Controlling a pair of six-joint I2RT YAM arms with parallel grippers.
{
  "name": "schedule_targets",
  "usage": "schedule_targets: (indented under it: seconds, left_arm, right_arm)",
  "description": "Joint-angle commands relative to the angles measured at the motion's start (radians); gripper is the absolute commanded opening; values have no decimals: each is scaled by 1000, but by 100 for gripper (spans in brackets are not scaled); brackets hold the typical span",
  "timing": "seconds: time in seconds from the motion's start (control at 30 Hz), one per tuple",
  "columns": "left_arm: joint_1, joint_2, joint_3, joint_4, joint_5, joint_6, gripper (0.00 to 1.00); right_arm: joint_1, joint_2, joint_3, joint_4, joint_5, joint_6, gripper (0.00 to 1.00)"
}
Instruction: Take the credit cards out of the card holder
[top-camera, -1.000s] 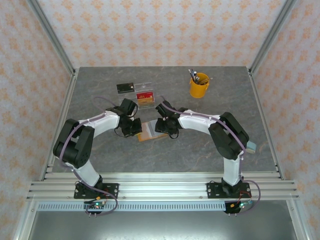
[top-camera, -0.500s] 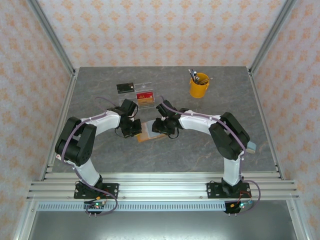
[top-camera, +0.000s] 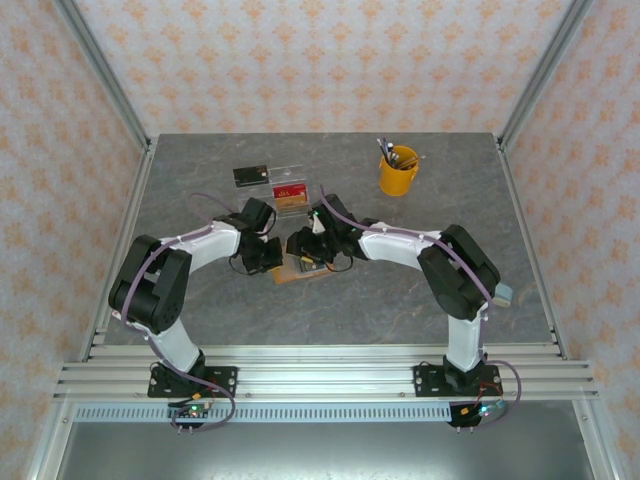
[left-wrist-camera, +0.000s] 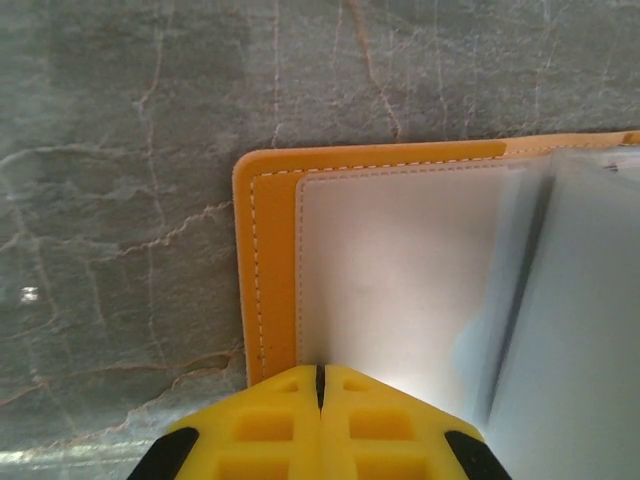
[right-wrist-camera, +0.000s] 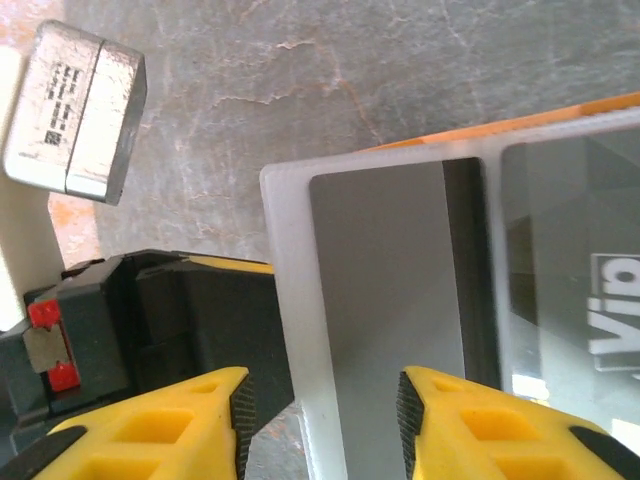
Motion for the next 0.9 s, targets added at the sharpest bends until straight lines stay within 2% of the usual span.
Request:
schedule_targets:
  seconds: [0.0,0.17,0.27,0.37,0.47,0.53,0.87]
  left_arm:
    - [24,-90,-8,-60,-92,12,2]
    - [83,-190,-54,-88,-164,-14,2]
    - [92,-218,-66,-59,-114,-6,2]
    - [90,-226,-67,-13,-30,1,2]
    - [79,-203,-52,18,61,9,2]
    - [61,-181,-41,29,82,10,2]
    - [42,-58,-36,57,84,-9,0]
  right_arm:
    - [3,35,12,51,-38,19,45]
    - [5,77,38,57,-58,28,46]
    - [4,73,43,38,-34,19,45]
    - [3,47,50,-29,45,-16,43]
    - [3,28,63,-117,144,-54,40]
    - [3,32,75,-162,178,-73,38]
    - [3,98,119,-196,146,-91,31]
